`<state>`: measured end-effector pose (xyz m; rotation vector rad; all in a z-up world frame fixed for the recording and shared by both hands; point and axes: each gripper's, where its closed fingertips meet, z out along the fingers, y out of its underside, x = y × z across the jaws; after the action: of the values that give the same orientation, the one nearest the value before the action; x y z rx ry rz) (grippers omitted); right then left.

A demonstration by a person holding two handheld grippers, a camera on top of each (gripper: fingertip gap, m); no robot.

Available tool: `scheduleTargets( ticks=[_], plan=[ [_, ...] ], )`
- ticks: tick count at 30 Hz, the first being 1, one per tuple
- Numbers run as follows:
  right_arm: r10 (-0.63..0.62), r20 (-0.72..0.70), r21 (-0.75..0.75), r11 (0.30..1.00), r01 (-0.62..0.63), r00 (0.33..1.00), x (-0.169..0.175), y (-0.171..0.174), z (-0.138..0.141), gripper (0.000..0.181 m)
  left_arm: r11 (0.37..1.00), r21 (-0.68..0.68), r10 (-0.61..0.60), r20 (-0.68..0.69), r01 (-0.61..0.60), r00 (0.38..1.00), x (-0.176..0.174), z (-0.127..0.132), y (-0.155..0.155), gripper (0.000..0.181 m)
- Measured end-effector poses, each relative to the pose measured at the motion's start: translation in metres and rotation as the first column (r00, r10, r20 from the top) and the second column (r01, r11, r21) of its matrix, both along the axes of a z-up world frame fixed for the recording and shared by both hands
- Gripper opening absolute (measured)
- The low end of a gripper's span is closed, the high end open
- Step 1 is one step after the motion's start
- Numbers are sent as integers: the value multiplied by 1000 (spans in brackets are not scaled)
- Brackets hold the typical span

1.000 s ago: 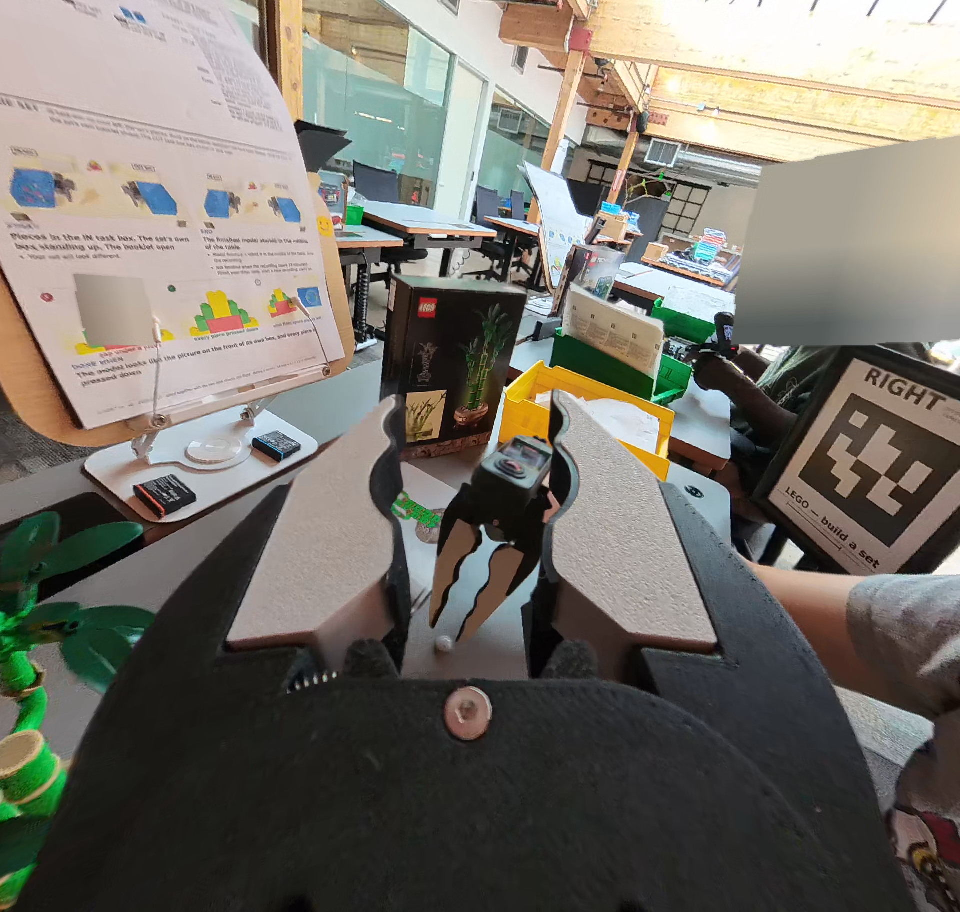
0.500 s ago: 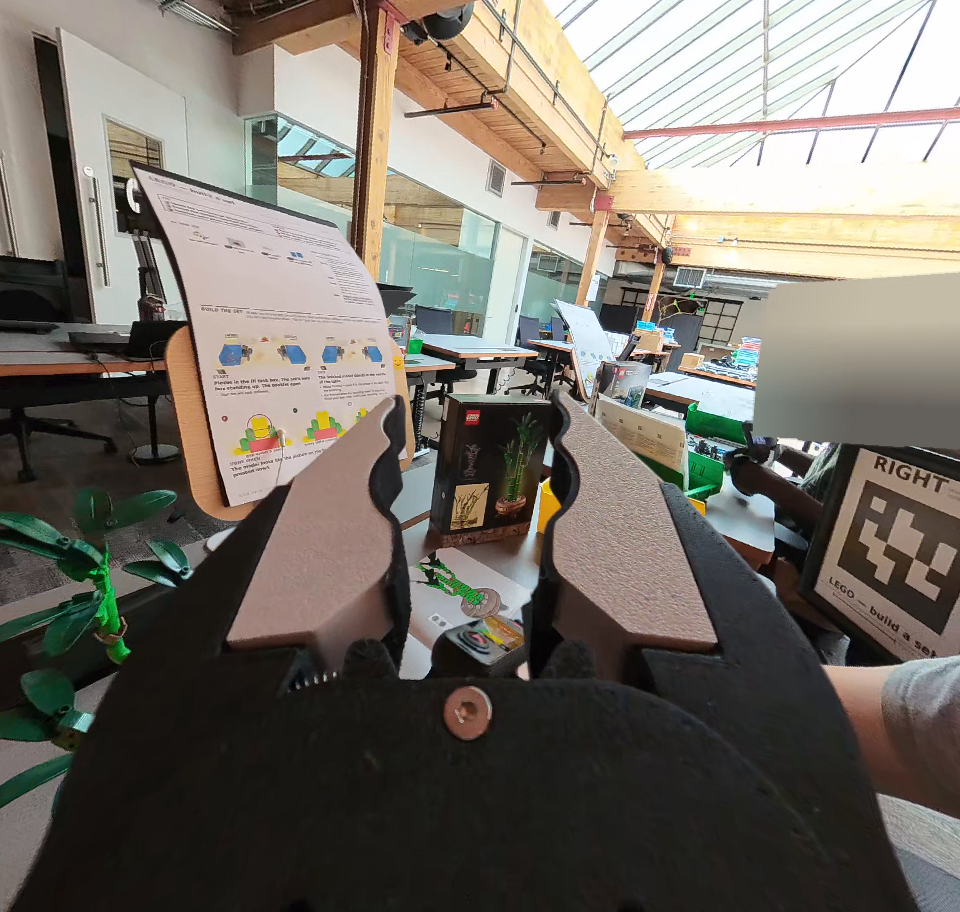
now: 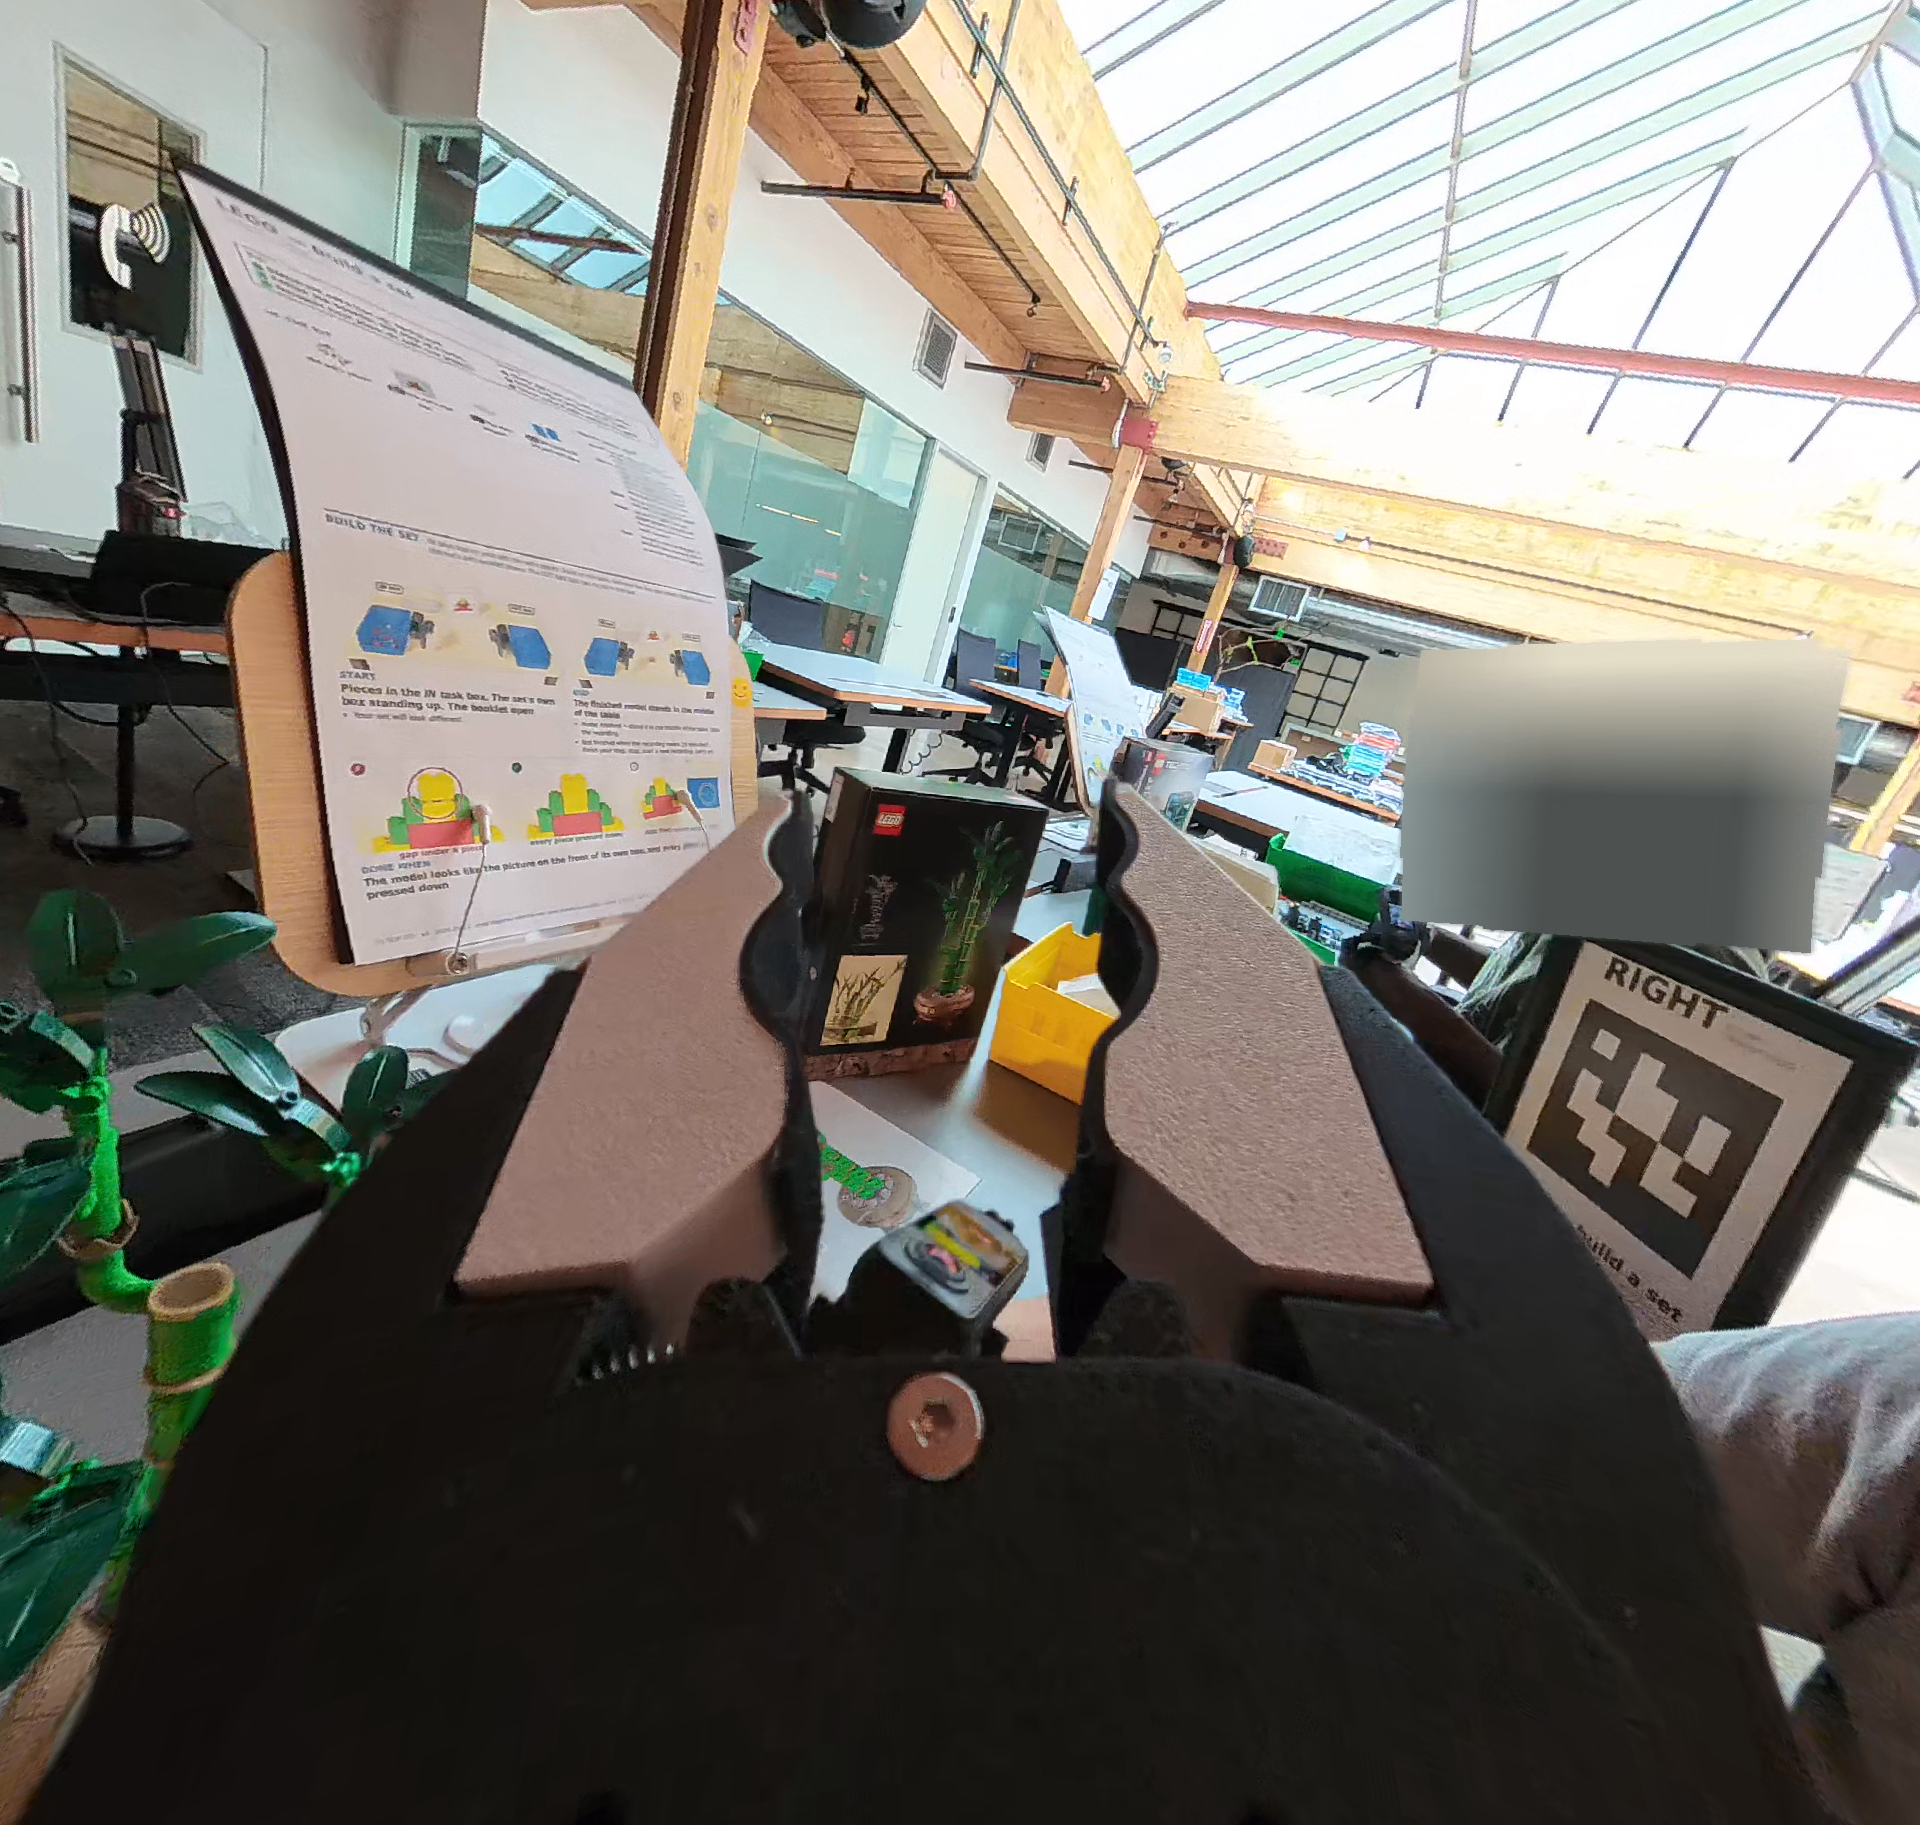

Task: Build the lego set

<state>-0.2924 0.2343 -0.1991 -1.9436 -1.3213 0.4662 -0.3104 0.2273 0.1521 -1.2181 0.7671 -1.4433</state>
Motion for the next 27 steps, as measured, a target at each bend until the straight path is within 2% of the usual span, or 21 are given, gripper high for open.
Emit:
scheduleTargets(
  ticks=[4, 6, 8, 11, 13, 16, 18, 22, 27],
  plan=[
    [-44, -34, 174, 983, 49, 998, 31, 0, 60, 14, 998, -33, -53, -56, 52, 997, 22, -16, 4, 53],
    [-56, -66, 285, 956, 73, 996, 52, -8, 101, 14, 991, -57, -129, -86, 125, 988, 38, -26, -1, 51],
    [-70, -84, 382, 919, 97, 994, 75, -21, 140, 14, 974, -25, -226, -111, 224, 968, 54, -32, -15, 43],
    [-76, -160, 416, 899, 137, 984, 104, -45, 186, 14, 921, 185, -309, -185, 342, 933, 72, -38, -51, 39],
    [-40, -240, 403, 905, 137, 970, 115, -63, 210, 14, 871, 351, -256, -272, 343, 928, 85, -52, -67, 39],
    [54, -331, 391, 917, 84, 942, 120, -91, 236, 14, 763, 549, -130, -384, 339, 914, 103, -78, -84, 36],
    [101, -349, 410, 910, 55, 932, 121, -103, 246, 14, 721, 604, -97, -397, 340, 913, 113, -86, -92, 28],
    [177, -336, 451, 893, -7, 925, 121, -121, 256, 14, 728, 556, -193, -395, 401, 898, 124, -87, -111, 33],
    [242, -337, 469, 881, -61, 910, 116, -134, 262, 14, 718, 522, -288, -378, 460, 880, 128, -88, -128, 30]
  ],
)
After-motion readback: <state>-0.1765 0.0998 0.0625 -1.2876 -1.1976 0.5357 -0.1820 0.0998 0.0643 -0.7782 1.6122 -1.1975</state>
